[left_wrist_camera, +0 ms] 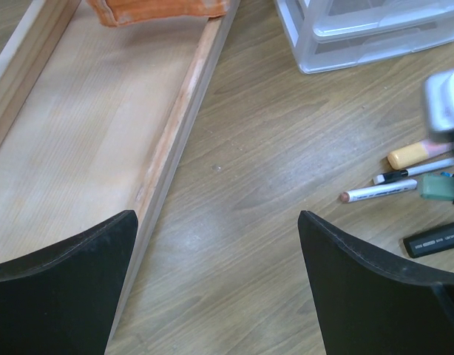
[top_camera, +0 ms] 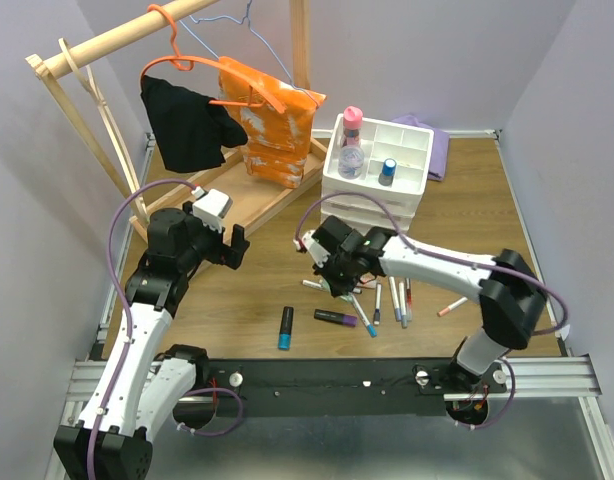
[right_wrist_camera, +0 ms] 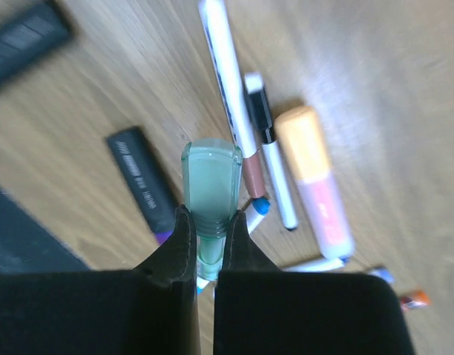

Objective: Sort the stationery into containers
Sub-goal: Pick up the stationery from the center of the board, then place the stationery in the storage box.

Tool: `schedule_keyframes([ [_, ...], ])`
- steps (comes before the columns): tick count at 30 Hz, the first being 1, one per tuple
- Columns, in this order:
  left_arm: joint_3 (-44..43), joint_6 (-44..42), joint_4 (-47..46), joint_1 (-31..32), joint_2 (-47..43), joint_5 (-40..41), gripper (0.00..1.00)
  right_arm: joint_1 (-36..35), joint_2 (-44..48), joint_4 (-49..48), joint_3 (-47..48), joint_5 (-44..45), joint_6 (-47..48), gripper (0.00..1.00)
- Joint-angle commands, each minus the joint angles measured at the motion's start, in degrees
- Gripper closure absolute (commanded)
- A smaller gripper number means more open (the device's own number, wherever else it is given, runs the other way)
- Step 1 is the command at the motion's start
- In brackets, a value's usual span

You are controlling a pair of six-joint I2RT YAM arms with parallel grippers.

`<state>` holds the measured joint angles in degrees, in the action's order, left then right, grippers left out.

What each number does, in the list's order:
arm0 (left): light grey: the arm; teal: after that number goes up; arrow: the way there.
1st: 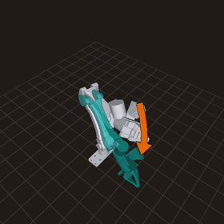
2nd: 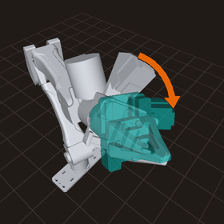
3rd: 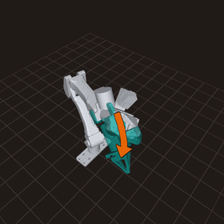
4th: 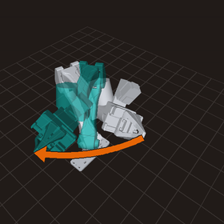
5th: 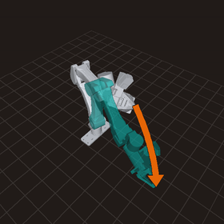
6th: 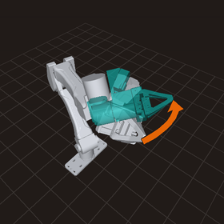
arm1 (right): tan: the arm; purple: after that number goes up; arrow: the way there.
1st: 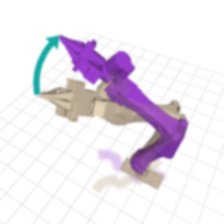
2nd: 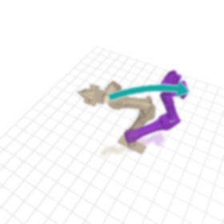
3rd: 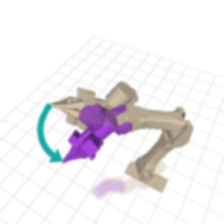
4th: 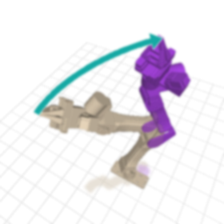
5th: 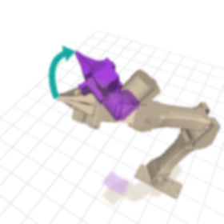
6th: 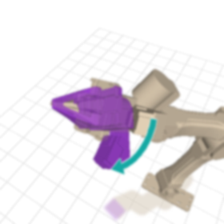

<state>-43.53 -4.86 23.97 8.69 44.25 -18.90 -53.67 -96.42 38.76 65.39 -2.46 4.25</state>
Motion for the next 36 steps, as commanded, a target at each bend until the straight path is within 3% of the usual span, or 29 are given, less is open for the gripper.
schedule_keyframes([
  [1,-3.13,-1.02,-0.06,-0.34,1.27,-2.46,0.01,-0.47,8.44,5.70,7.38,-0.96,3.56,1.00],
  [5,-5.07,-1.03,-0.94,-0.34,3.21,-2.90,0.02,-0.47,10.55,11.41,14.67,-1.06,7.78,0.99],
  [13,-9.03,-1.29,-3.05,-0.25,7.25,-3.43,0.02,3.12,8.97,10.46,36.71,11.32,17.01,0.99],
  [16,-9.56,-2.43,-2.61,0.10,8.04,-4.04,0.02,6.11,8.79,8.53,41.04,13.52,19.91,1.00],
  [21,-9.38,-2.35,-1.73,0.63,8.22,-5.10,0.02,12.87,8.97,7.20,44.74,14.94,24.48,1.00],
  [28,-9.56,-1.73,-1.91,0.63,8.40,-6.50,0.02,28.08,5.37,8.17,49.57,9.59,29.67,0.99],
  [36,-9.73,-1.46,-2.35,0.72,8.57,-7.03,0.02,32.57,1.77,8.70,48.78,5.01,34.77,0.99],
])
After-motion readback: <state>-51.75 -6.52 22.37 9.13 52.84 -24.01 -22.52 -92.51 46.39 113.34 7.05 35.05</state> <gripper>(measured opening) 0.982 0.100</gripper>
